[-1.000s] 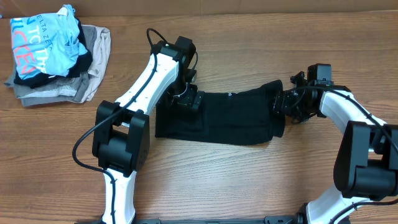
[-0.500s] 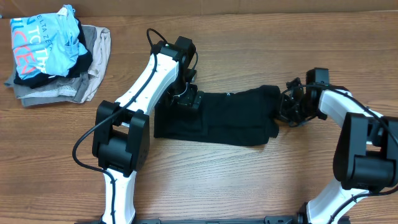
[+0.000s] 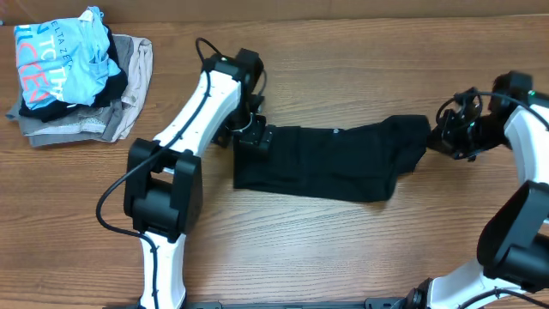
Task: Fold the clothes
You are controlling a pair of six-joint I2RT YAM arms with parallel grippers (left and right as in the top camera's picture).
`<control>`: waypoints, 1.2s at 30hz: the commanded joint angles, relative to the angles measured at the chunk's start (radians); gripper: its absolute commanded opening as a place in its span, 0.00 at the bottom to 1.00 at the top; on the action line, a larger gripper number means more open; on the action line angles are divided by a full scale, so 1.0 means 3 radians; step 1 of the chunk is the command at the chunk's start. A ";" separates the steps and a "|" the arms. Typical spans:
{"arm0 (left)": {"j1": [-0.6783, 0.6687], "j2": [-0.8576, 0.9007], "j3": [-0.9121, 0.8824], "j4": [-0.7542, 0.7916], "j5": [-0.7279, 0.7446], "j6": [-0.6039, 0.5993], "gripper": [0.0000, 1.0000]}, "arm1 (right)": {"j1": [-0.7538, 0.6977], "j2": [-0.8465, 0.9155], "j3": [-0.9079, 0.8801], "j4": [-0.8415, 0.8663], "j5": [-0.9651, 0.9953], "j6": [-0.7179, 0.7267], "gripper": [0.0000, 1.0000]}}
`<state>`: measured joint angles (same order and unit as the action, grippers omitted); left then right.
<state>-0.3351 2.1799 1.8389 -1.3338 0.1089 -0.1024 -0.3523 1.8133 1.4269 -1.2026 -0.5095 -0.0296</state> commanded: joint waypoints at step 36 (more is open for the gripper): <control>0.0936 0.0017 0.0422 0.0590 -0.0200 0.0001 1.00 | 0.3423 0.0332 0.0609 0.1545 0.0580 0.1141 0.04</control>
<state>-0.0639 2.1799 1.9640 -1.1664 0.0582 -0.1017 0.6346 1.8740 1.5875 -0.7738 -0.3653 0.2729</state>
